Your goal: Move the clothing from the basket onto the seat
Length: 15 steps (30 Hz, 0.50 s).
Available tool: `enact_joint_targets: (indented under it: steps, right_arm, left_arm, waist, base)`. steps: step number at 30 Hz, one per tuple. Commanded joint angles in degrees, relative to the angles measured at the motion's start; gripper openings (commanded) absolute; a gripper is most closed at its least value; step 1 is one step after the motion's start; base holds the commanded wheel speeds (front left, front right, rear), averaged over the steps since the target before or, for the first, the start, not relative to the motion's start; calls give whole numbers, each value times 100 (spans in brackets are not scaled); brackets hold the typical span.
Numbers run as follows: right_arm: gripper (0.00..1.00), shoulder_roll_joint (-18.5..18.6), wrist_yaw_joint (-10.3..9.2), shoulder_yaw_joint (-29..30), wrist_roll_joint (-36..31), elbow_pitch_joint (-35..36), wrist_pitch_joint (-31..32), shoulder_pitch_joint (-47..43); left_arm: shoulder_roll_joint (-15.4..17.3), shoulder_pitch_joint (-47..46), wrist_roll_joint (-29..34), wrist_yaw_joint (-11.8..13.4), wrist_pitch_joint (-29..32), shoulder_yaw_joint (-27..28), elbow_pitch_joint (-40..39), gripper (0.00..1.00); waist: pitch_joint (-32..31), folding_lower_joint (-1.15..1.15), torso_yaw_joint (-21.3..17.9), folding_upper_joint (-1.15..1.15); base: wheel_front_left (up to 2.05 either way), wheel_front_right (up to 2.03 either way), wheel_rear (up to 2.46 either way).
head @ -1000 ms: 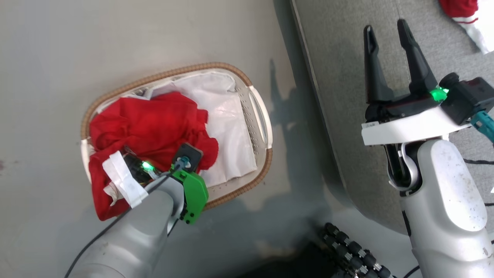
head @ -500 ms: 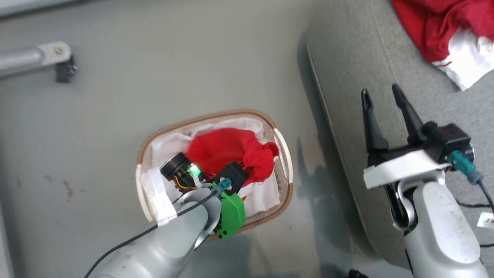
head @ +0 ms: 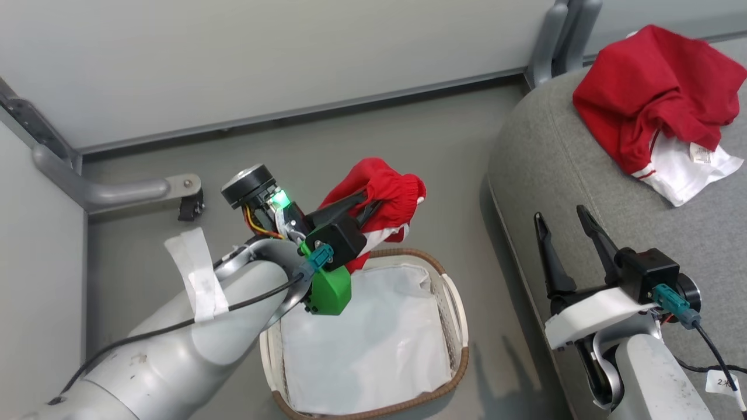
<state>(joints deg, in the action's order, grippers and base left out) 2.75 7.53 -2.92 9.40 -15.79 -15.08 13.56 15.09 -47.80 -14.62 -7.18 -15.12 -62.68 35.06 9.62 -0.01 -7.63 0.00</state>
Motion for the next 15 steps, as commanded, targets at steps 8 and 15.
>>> enact_joint_targets:
  steps: [8,15]
  right_arm:
    - [100,25,-8,-129,-32,-82,-13,-219]
    - [100,24,-8,-299,-41,-110,-13,-175]
  left_arm:
    - [591,-770,117,-32,-3,-242,-778,0]
    - [867,-1456,-29,-33,-4,-321,-1074,0]
  waist:
    - [-865,1,141,0]
    - [-954,1,114,0]
  base:
    - [0,0,0]
    - [0,0,0]
